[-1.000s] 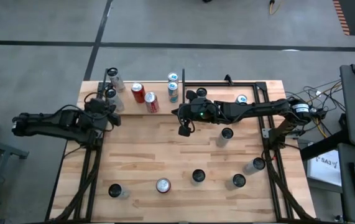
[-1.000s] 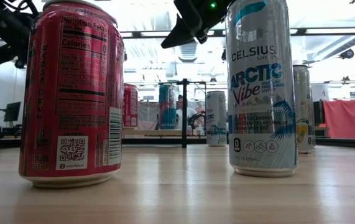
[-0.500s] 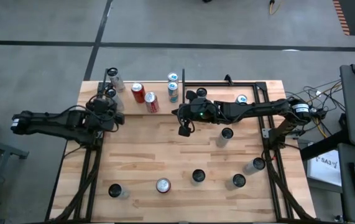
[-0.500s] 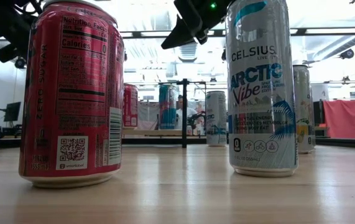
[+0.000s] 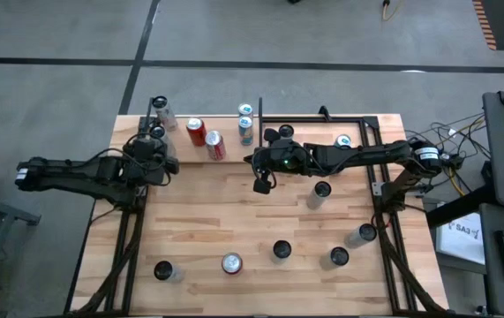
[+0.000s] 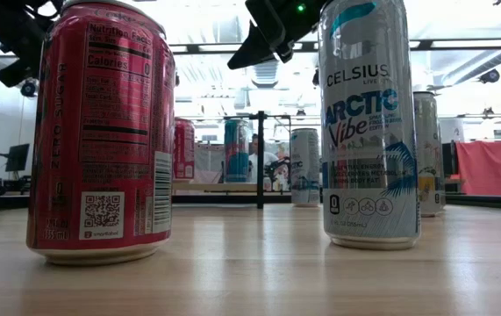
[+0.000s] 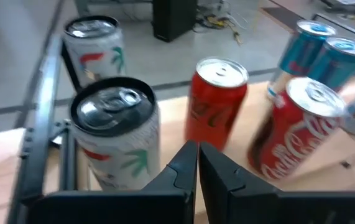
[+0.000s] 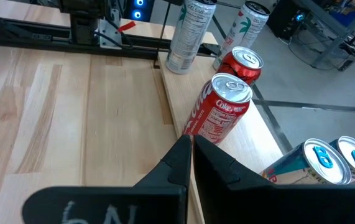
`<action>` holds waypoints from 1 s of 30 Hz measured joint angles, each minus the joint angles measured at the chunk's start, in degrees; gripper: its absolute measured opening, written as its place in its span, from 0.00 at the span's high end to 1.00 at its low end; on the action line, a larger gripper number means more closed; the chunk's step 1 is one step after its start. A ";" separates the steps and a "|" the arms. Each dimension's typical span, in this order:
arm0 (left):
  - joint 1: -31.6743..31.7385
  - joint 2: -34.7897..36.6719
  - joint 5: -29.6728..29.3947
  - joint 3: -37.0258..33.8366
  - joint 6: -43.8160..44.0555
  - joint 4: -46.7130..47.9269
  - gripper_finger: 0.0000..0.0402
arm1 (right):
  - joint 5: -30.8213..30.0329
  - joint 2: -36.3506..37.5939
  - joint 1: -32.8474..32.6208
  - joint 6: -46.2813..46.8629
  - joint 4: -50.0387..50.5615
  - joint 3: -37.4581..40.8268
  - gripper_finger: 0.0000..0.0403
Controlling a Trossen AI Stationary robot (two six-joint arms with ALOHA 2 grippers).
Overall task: Place canned beverage on shelf
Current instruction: Put the top white and pink soda can on the shelf aligned with the other white and pink soda can
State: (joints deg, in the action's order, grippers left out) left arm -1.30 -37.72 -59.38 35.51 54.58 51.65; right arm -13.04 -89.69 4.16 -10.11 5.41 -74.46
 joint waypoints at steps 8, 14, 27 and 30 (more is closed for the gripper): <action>4.40 -2.74 -1.63 0.00 -0.02 0.27 1.00 | 0.00 0.00 0.00 0.00 0.00 0.00 0.98; 6.76 -5.14 -1.66 0.00 -0.50 0.23 1.00 | 0.00 0.00 0.00 0.02 0.00 0.00 0.98; 9.69 -8.91 -3.14 0.48 -3.10 -3.15 1.00 | -0.01 0.00 0.00 0.67 0.15 0.00 0.98; 9.62 -8.92 -1.93 1.78 -4.43 -3.21 1.00 | 0.00 0.00 0.00 1.21 0.24 0.00 0.98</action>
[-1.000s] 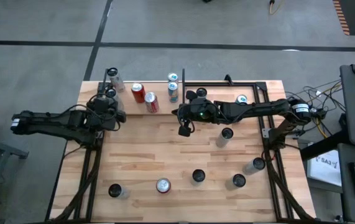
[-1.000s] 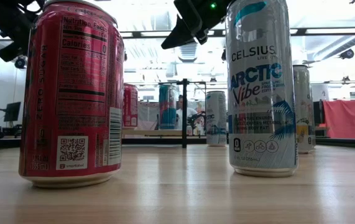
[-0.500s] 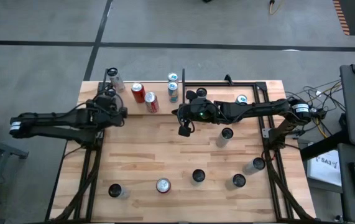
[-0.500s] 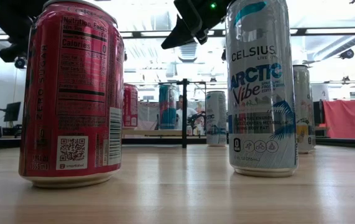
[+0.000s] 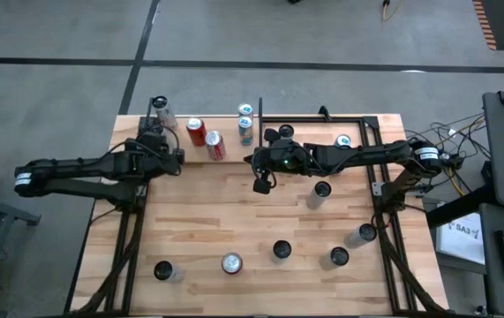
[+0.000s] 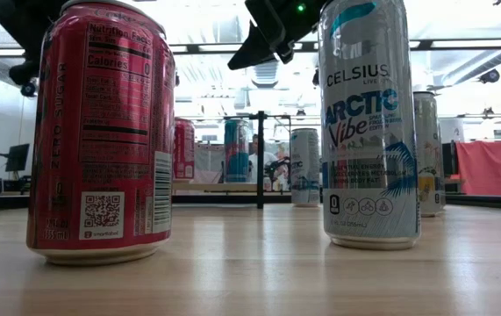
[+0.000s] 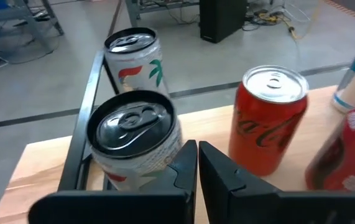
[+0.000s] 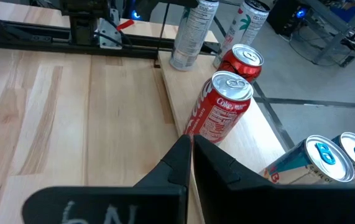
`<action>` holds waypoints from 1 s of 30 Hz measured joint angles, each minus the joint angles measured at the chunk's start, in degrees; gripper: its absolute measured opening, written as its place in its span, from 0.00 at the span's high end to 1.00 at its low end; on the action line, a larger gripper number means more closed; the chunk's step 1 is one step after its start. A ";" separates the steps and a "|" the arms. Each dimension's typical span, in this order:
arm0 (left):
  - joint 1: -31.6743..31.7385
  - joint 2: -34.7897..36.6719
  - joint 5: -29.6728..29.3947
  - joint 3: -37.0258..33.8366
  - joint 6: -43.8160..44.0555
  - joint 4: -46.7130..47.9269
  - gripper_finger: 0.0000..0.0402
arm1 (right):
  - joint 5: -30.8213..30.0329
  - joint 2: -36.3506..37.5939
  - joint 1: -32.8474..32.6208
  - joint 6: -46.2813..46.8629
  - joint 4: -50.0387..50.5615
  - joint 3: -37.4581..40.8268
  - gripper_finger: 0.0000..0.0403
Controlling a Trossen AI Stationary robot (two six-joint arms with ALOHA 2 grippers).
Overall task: Place canned beverage on shelf
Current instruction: Put the top white and pink soda can on the shelf aligned with the other white and pink soda can
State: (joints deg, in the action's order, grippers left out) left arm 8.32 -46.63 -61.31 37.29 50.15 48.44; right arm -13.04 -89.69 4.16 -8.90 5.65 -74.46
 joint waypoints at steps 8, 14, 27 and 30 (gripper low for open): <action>-0.02 0.46 2.35 3.15 -5.68 -0.02 1.00 | -0.01 0.00 0.00 0.85 0.03 0.00 0.98; -0.02 0.50 5.41 4.24 -8.37 0.01 1.00 | -0.01 0.00 0.00 0.93 0.04 0.00 0.98; 2.83 -3.61 16.90 25.14 -24.89 15.15 1.00 | -0.02 0.09 -0.13 1.57 0.19 0.00 0.98; 5.64 -4.96 14.90 28.93 -23.36 20.59 1.00 | 0.00 0.11 -0.15 1.56 0.91 0.00 0.98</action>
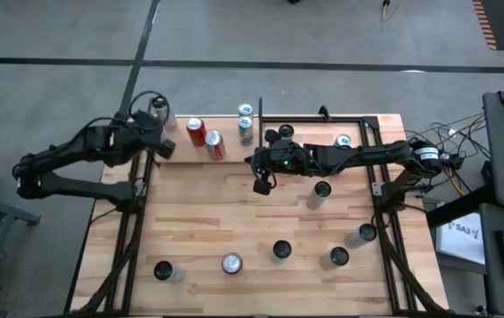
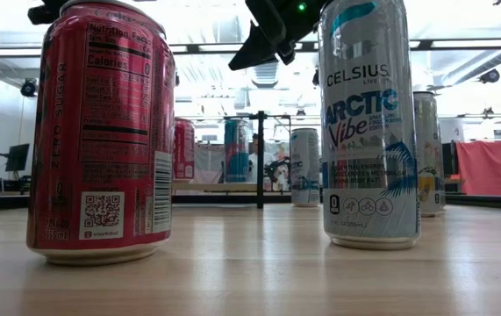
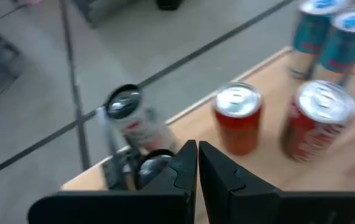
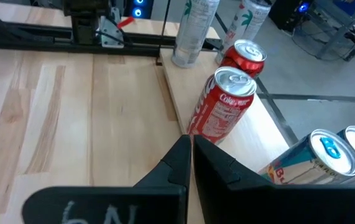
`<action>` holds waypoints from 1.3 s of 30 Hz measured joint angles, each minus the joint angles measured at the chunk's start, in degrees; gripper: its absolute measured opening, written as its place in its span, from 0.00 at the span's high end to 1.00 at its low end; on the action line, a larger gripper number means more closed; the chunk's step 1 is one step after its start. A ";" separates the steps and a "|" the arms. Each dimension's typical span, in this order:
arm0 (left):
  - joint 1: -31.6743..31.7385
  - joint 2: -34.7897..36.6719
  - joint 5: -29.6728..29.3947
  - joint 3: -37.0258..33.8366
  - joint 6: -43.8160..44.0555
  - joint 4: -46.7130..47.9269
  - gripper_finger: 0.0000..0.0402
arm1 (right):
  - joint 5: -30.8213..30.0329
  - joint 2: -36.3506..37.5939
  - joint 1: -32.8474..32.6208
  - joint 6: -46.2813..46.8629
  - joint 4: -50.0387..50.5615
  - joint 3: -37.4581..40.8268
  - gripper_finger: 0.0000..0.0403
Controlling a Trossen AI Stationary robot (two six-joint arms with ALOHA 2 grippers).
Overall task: Place canned beverage on shelf
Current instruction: Put the top white and pink soda can on the shelf aligned with the other white and pink soda can
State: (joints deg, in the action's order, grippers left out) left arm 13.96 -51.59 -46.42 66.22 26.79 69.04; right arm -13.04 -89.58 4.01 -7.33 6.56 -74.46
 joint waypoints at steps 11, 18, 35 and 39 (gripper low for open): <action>10.44 -3.66 0.47 -4.10 -3.14 0.05 1.00 | 0.00 0.00 0.00 1.36 0.64 0.00 0.98; 11.34 -7.45 0.52 -5.18 -2.25 -0.49 1.00 | 0.00 0.00 0.00 1.36 0.70 0.00 0.98; 11.39 -9.66 -0.31 -10.10 1.79 -1.88 1.00 | 0.02 0.02 0.00 2.05 1.47 0.00 0.98; 11.39 -9.49 -0.54 -10.49 1.74 -2.60 1.00 | 0.00 0.04 0.00 2.87 1.60 0.00 0.98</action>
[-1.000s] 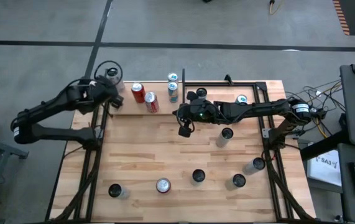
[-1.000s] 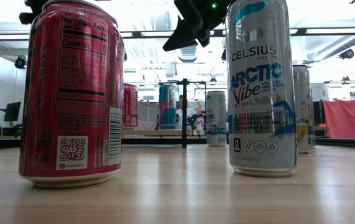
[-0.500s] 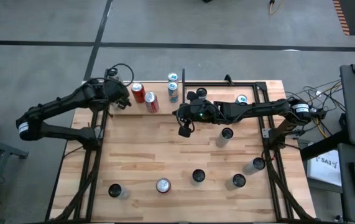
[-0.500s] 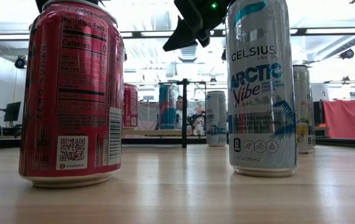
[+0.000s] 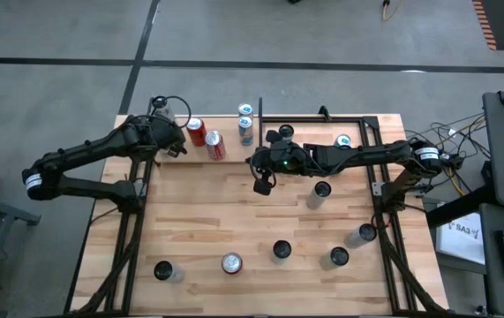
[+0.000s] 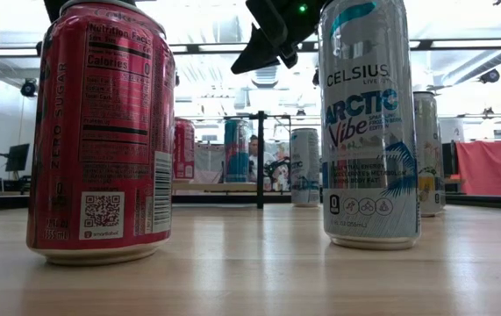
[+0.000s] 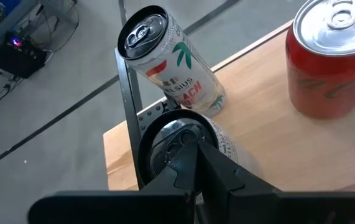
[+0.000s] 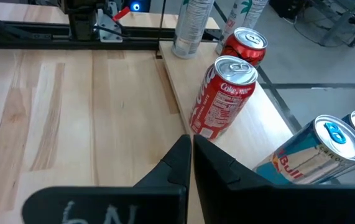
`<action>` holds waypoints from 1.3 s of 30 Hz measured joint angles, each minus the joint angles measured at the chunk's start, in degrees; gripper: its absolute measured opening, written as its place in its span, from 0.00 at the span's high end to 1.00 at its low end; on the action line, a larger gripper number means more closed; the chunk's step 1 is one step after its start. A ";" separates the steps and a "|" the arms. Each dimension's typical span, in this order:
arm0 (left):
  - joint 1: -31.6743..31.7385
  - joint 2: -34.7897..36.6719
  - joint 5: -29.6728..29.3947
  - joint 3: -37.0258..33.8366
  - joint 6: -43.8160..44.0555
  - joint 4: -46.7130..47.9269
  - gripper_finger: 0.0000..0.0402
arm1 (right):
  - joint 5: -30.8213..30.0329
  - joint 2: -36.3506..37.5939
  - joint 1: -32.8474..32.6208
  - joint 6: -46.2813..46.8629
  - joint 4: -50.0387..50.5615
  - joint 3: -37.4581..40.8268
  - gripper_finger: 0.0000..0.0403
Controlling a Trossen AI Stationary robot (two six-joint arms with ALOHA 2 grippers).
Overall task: Place canned beverage on shelf
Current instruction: Put the top white and pink soda can on the shelf aligned with the other white and pink soda can
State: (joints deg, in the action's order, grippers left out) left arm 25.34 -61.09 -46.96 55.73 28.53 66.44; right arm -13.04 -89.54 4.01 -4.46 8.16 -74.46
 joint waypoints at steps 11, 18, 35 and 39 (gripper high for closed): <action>0.04 -0.02 0.48 -0.09 2.90 -1.57 1.00 | 0.00 0.00 0.00 0.40 0.11 0.00 0.98; 0.00 -0.06 -0.72 -0.66 5.58 -4.64 1.00 | 0.00 0.00 0.00 0.41 0.11 0.00 0.98; -0.02 7.30 14.97 1.52 -13.14 -1.97 1.00 | 0.00 0.00 0.00 2.43 0.11 0.00 0.98; 0.00 8.30 14.77 1.52 -12.30 -2.02 1.00 | 0.00 0.00 0.00 2.61 0.03 0.00 0.98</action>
State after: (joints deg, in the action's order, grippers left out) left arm 25.34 -52.78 -32.19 57.25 16.23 64.42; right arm -13.04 -89.54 4.01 -1.86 8.19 -74.46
